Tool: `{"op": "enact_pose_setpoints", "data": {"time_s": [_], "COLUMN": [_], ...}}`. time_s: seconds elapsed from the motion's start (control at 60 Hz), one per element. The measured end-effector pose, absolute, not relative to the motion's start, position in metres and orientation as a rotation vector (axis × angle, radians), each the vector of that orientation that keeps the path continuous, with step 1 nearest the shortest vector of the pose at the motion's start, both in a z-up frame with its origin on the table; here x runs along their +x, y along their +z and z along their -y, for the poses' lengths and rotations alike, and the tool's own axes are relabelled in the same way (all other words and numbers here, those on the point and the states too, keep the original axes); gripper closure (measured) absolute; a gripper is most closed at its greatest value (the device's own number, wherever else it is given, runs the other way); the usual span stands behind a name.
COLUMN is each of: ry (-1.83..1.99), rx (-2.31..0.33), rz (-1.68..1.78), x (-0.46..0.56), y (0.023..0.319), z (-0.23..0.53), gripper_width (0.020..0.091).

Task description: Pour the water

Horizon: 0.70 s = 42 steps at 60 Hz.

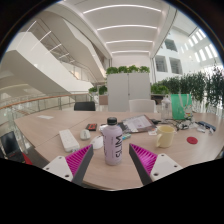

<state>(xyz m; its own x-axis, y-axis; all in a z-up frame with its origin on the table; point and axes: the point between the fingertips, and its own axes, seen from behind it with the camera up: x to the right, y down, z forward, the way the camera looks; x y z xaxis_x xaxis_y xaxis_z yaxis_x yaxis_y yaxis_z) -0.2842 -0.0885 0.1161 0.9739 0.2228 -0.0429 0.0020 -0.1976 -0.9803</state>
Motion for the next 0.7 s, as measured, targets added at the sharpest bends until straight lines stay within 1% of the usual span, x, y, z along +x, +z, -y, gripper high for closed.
{"op": "enact_pose_setpoints", "data": {"time_s": [0.05, 0.067, 0.083, 0.167, 0.283, 0.317, 0.333, 0.35, 0.367, 0.383, 0.55, 0.633, 0.7], "ry": [0.188, 0.185, 0.175, 0.135, 0.148, 0.156, 0.164, 0.169, 0.170, 0.165, 0.169, 0.188, 0.220], "rx": [-1.753, -1.747, -1.743, -1.740, -1.754, -1.757, -1.759, -1.765, -1.773, -1.778, -1.722, -1.736, -1.770], "rz": [0.164, 0.166, 0.167, 0.173, 0.148, 0.144, 0.146, 0.148, 0.150, 0.150, 0.168, 0.190, 0.191], "x": [-0.294, -0.296, -0.298, -0.305, -0.309, -0.312, -0.313, -0.315, -0.315, -0.315, -0.319, -0.323, -0.322], "y": [0.113, 0.106, 0.109, 0.104, 0.089, 0.085, 0.082, 0.079, 0.076, 0.075, 0.079, 0.078, 0.076], "z": [0.058, 0.044, 0.042, 0.007, -0.033, -0.042, -0.045, -0.048, -0.050, -0.051, -0.060, -0.064, -0.066], "gripper_width": [0.0270, 0.0272, 0.0272, 0.0271, 0.0276, 0.0308, 0.0345, 0.0409, 0.0514, 0.0529, 0.0537, 0.0557, 0.0597]}}
